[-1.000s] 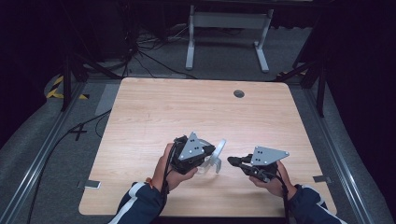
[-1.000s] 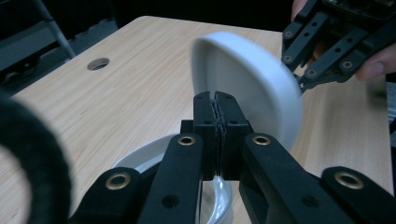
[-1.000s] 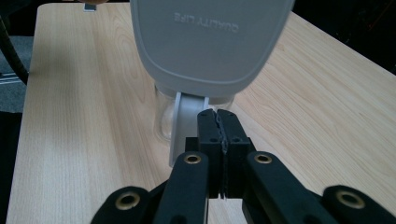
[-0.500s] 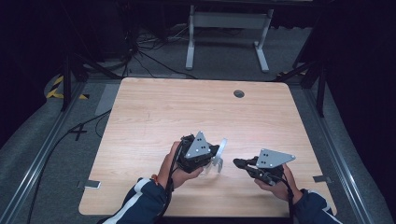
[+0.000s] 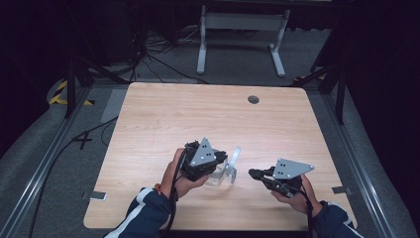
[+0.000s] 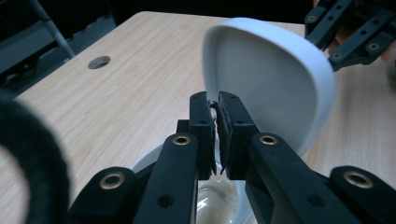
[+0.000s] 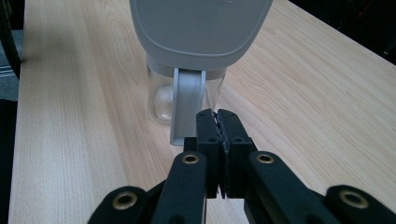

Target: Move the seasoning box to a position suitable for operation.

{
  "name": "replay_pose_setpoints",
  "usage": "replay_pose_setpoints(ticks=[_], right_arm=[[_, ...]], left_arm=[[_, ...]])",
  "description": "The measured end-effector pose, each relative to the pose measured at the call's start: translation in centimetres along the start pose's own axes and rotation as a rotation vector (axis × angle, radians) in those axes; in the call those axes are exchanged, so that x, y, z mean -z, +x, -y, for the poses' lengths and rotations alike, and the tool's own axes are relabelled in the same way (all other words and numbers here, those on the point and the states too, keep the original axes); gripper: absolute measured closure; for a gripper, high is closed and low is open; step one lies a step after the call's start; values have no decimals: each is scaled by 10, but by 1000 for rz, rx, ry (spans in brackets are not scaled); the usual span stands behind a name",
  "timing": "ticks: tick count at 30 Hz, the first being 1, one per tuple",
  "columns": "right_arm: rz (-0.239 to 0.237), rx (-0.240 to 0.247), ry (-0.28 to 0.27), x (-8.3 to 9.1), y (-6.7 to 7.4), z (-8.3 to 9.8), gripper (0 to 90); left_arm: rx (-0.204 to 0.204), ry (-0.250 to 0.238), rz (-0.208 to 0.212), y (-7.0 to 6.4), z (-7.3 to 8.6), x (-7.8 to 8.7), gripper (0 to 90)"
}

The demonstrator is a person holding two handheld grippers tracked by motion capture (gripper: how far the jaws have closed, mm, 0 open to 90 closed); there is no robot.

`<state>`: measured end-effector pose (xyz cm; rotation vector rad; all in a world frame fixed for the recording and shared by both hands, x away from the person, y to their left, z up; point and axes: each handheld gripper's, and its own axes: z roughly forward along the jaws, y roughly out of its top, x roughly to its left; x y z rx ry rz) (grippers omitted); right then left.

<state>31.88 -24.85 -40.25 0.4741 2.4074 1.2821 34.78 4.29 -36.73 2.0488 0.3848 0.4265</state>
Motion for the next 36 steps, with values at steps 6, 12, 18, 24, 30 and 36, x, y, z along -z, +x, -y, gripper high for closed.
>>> replay_pose_setpoints(ticks=[6, 12, 18, 24, 30, 36], right_arm=[[5, 4, 4, 2, -1, 1, 878], [4, 4, 19, 5, -4, 3, 869], [25, 13, 55, 9, -14, 7, 867], [55, 6, 77, 14, -23, 13, 852], [72, -1, 93, 20, -27, 17, 837], [93, -6, 99, 30, -32, 21, 828]], left_arm=[[15, -3, -29, 8, 4, 8, 836], [16, 27, -78, 18, 12, 20, 812], [39, 74, -124, 34, 33, 34, 812], [39, 131, -146, 45, 49, 40, 793], [56, 180, -160, 54, 68, 47, 771], [85, 250, -158, 63, 94, 54, 748]])
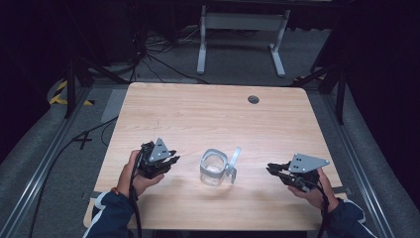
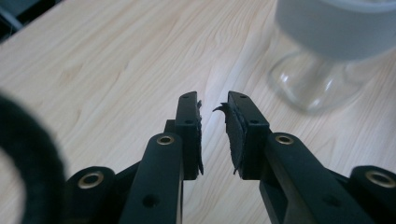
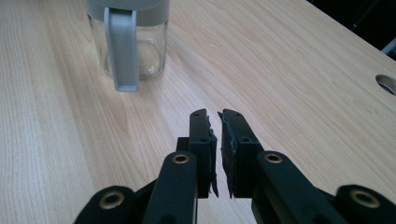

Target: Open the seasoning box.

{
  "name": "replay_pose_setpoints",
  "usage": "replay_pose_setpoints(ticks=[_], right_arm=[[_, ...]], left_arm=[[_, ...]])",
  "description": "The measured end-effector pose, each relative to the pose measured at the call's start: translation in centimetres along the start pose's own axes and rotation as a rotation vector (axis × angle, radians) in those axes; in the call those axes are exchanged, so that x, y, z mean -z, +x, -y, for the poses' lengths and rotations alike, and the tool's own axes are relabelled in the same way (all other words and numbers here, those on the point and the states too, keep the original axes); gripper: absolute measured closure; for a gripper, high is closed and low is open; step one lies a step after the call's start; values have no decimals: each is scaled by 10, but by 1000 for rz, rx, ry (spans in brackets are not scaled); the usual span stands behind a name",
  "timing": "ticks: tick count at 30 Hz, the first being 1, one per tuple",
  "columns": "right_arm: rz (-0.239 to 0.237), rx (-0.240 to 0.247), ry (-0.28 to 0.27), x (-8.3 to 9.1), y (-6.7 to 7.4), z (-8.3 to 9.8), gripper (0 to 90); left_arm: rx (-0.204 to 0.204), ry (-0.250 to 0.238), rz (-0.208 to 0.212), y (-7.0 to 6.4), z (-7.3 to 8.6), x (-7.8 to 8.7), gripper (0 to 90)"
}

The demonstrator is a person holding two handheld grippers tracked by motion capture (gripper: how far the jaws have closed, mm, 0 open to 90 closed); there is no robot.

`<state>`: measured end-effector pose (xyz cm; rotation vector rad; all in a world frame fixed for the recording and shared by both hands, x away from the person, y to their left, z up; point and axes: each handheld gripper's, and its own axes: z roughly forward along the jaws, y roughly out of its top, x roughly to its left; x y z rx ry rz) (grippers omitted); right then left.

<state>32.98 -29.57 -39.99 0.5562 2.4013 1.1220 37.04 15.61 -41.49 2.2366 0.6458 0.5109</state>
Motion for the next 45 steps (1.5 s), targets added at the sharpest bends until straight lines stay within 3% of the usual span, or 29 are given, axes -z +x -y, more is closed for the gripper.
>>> replay_pose_setpoints(ticks=[11, 19, 21, 25, 28, 32, 34, 36, 40, 45], right_arm=[[47, -32, 49, 18, -15, 21, 809], [77, -93, 87, 35, -26, 47, 766], [87, -102, 100, 39, -27, 54, 758], [95, -124, 125, 48, -31, 72, 710], [97, -131, 143, 53, -32, 83, 656], [109, -150, 172, 55, -31, 99, 568], [116, -161, 169, 57, -30, 105, 518], [135, -183, 163, 58, -30, 113, 466], [142, -244, 139, 62, -32, 124, 399], [150, -307, 119, 65, -34, 133, 337]], left_arm=[[55, 111, -26, 15, 42, 5, 692], [90, 121, -33, 19, 59, 8, 624], [84, 154, -6, 20, 65, 8, 594], [103, 117, 8, 21, 77, 10, 529], [117, 133, 25, 22, 85, 11, 480], [150, 107, 51, 22, 94, 14, 429], [160, 101, 62, 22, 96, 15, 398], [184, 64, 69, 21, 101, 14, 365], [177, 40, 73, 17, 103, 12, 278], [182, 51, 63, 15, 103, 12, 217]])
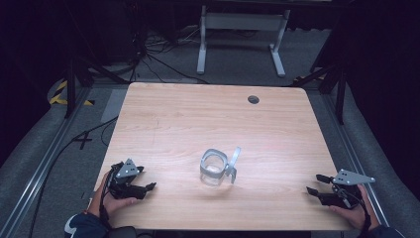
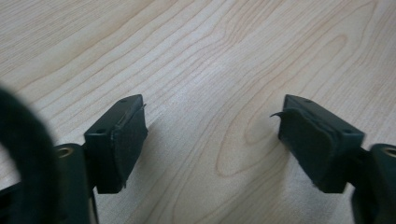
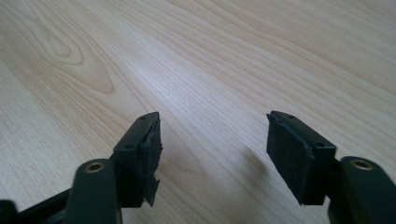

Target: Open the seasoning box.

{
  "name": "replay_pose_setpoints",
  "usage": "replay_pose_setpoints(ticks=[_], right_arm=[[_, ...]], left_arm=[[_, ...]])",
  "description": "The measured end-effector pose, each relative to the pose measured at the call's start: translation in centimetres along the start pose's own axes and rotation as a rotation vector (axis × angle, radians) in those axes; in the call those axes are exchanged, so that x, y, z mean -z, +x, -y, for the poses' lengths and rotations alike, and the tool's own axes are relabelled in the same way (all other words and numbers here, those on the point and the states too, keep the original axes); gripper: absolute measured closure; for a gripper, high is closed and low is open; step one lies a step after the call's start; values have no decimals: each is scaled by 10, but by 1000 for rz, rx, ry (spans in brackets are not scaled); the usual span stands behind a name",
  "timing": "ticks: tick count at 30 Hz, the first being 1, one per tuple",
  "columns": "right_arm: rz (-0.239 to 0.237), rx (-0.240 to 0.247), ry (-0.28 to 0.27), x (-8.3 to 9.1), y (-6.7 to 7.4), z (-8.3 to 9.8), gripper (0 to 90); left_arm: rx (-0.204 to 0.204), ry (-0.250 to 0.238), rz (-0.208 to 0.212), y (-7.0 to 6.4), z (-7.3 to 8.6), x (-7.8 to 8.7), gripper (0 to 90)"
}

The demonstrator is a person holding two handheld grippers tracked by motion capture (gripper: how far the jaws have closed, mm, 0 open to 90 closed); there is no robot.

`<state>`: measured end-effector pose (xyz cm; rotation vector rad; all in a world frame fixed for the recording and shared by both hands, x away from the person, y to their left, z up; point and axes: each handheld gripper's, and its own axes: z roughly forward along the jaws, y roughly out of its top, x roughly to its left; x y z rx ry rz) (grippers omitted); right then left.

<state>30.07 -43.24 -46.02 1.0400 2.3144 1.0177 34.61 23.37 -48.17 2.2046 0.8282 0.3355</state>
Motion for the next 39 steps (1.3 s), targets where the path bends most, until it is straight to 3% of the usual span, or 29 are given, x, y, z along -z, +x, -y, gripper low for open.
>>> replay_pose_setpoints(ticks=[6, 10, 39], right_arm=[[61, -62, 12, -2, -2, 7, 217], [46, -89, 24, -2, -4, 7, 199], [34, -83, 27, -4, -4, 6, 180]], left_arm=[[-3, 10, -8, 0, -1, 0, 173], [13, 12, -11, -1, 0, 1, 172], [19, 9, -23, -2, 1, 1, 163]])
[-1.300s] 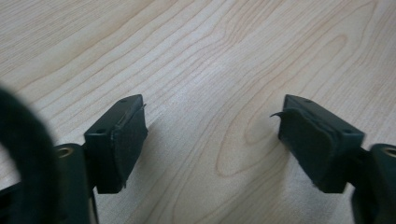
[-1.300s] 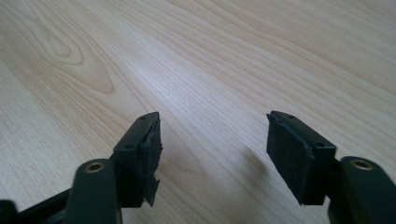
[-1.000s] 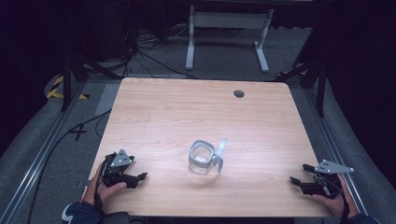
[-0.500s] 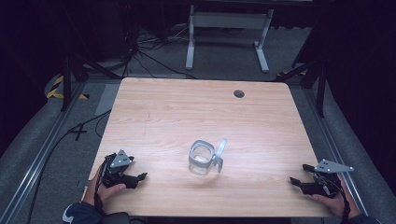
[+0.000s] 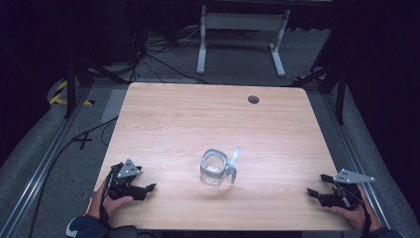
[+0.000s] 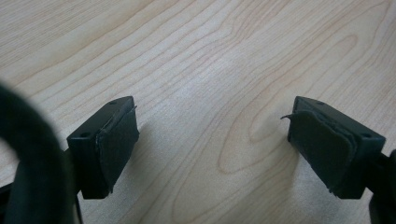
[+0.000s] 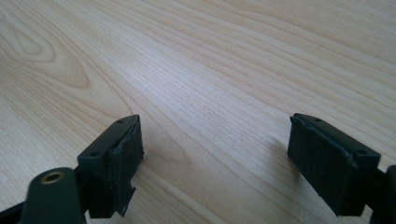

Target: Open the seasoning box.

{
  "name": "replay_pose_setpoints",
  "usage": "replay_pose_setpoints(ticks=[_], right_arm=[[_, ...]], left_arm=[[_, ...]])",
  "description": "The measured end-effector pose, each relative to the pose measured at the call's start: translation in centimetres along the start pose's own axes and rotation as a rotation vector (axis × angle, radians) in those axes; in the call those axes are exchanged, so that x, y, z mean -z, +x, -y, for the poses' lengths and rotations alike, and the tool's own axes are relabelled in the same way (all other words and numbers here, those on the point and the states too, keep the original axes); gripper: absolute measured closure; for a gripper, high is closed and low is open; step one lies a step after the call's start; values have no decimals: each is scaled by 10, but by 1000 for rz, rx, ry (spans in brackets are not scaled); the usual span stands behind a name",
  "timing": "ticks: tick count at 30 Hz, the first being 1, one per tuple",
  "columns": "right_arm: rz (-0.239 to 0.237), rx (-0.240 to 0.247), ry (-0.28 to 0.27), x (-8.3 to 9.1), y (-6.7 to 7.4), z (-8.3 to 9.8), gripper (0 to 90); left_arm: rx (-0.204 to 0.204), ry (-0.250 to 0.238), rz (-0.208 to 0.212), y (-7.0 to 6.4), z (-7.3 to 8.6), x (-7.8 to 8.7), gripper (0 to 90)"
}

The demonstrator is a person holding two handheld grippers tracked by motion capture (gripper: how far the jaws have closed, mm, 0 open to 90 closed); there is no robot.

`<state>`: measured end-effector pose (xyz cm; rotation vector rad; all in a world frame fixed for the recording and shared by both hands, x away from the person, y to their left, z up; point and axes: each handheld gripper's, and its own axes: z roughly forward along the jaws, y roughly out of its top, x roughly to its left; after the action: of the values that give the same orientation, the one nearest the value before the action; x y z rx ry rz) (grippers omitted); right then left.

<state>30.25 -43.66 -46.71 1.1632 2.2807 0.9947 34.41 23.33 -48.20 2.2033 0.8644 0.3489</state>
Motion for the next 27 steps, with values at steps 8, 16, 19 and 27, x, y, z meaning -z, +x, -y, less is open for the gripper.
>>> replay_pose_setpoints(ticks=[8, 16, 19, 27], right_arm=[[-2, 0, 0, 0, 0, 0, 180], [0, 5, 1, -1, 0, -1, 171], [0, 5, 1, -1, 0, -1, 171], [-3, 6, 1, -1, -1, -1, 169]], left_arm=[[0, -2, 0, 0, 0, 0, 163], [-2, 1, -2, 0, 0, 0, 162], [-2, 1, -2, 0, 0, 0, 161], [-1, 0, -1, 0, 0, 0, 160]])
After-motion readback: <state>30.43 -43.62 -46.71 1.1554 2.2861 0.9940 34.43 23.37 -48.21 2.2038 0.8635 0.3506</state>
